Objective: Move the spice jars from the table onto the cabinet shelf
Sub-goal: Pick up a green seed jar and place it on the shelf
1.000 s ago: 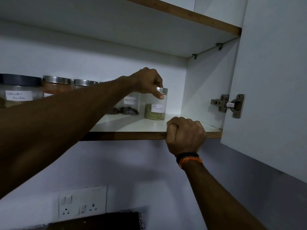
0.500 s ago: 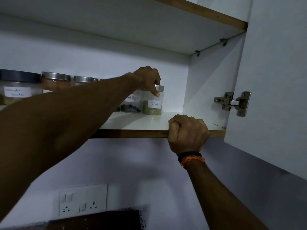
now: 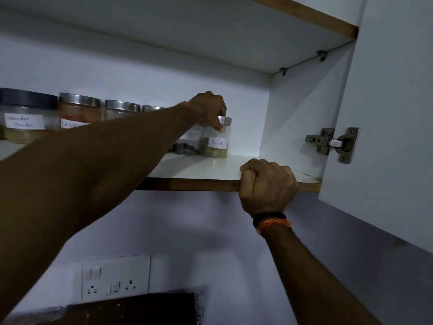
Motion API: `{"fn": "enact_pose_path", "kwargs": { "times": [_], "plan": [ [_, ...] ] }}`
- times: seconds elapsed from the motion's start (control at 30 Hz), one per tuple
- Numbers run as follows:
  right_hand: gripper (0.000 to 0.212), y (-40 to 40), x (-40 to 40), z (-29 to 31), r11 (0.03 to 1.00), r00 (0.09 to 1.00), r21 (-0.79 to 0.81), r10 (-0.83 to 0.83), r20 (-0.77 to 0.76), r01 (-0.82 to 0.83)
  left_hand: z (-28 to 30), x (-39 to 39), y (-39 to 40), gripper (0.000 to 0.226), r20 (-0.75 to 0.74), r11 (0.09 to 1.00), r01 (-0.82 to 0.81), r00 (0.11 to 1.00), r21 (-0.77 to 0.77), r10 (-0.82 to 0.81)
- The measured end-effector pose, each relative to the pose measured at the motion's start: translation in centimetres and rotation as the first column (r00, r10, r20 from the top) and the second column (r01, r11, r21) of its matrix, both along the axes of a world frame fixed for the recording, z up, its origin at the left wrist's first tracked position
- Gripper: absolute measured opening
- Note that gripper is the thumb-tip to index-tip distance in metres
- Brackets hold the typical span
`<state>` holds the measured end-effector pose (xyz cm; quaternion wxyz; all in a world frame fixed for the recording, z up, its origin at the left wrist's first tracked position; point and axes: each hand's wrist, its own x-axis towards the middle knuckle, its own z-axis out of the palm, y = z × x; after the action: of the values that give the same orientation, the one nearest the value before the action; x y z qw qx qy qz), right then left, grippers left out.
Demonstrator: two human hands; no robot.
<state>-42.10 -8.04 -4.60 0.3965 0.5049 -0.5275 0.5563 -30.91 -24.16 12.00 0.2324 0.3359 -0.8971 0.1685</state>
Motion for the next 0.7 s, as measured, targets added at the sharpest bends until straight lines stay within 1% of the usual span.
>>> {"fn": "enact_pose_path", "kwargs": {
  "times": [0.3,0.37,0.47,0.53,0.6,0.7],
  "plan": [
    [0.04,-0.2,-0.2,-0.1,1.0,1.0,-0.007,-0.02,-0.014,0.02,0.1,-0.1,-0.6,0.046,-0.011,1.0,-0.02,1.0,-0.006,0.02],
    [0.04,-0.2,-0.2,0.0,1.0,1.0,0.008,-0.025,-0.009,0.025,0.0,-0.1,-0.5,0.05,-0.006,0.999,-0.032,0.999,0.001,0.032],
    [0.039,-0.1,-0.2,-0.1,0.998,0.999,0.036,-0.047,-0.008,0.048,-0.3,0.1,0.2,0.068,-0.017,0.999,-0.039,0.999,-0.003,0.039],
    [0.041,0.1,-0.1,0.0,0.996,0.998,0.065,-0.06,-0.003,0.06,-0.6,0.5,1.0,0.076,-0.031,0.999,-0.043,0.999,0.003,0.043],
    [0.042,0.4,0.0,0.0,0.992,0.997,0.107,-0.071,-0.008,0.072,-0.8,1.0,2.2,0.076,-0.022,0.999,-0.036,0.999,0.012,0.036],
    [0.041,1.0,0.2,0.1,0.965,0.992,0.233,-0.115,-0.044,0.122,-1.4,2.0,4.2,0.073,0.001,0.999,-0.019,1.0,0.04,0.019]
  ]
}}
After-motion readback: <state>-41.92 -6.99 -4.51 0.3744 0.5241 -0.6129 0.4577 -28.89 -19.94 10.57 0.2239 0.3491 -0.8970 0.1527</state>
